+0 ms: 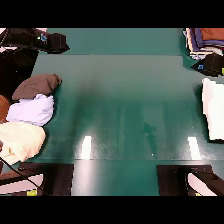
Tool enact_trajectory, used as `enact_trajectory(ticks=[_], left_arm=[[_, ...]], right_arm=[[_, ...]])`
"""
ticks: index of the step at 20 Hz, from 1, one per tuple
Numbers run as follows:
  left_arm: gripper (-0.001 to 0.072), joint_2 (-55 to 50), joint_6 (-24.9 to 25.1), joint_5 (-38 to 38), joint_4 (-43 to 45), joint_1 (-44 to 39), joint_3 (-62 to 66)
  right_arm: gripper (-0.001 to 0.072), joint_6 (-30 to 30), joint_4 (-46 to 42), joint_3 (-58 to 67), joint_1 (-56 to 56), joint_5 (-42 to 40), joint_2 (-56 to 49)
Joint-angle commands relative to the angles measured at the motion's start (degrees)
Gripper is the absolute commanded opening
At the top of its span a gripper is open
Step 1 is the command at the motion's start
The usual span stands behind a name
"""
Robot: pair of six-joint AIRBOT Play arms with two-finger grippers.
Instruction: Fold the shirts.
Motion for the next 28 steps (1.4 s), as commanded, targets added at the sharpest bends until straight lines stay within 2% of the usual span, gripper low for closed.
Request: enact_trajectory(ticks=[1,13,15,16,17,19,21,25,28], left_arm=[[0.0026,0.0,0.0,0.0,0.0,0.0,0.0],[0.0026,0.0,0.0,0.1,-0.9,0.0,0.0],[0.0038,-0.1,0.9,1.8,1.5,0.0,0.0],[0.0309,-0.2,1.3,1.9,6.1,0.0,0.0],[0.0538,-0.3,0.2,1.9,11.9,0.0,-0.2],[0.0552,-0.4,-4.1,2.0,26.9,0.2,-2.6],[0.0553,-1.1,-7.0,2.2,34.6,2.2,-7.5],[0.0553,-4.0,-11.9,9.4,34.1,9.1,-20.1],[0.0552,-8.8,-13.6,14.6,32.3,12.1,-23.7]], right_arm=[[0.0016,0.0,0.0,0.0,0.2,0.0,0.1],[0.0016,0.0,0.0,0.0,0.2,0.1,0.1],[0.0016,0.0,0.0,0.0,0.2,0.0,0.1],[0.0016,0.0,0.0,0.0,0.2,0.0,0.1],[0.0016,0.0,0.0,0.0,0.2,0.0,0.1],[0.0016,0.0,0.0,0.0,0.2,0.0,0.1],[0.0016,0.0,0.0,0.0,0.2,-0.2,0.1],[0.0016,0.0,0.0,0.0,0.2,-0.4,0.1],[0.0016,0.0,0.1,0.0,0.2,-0.4,0.1]])
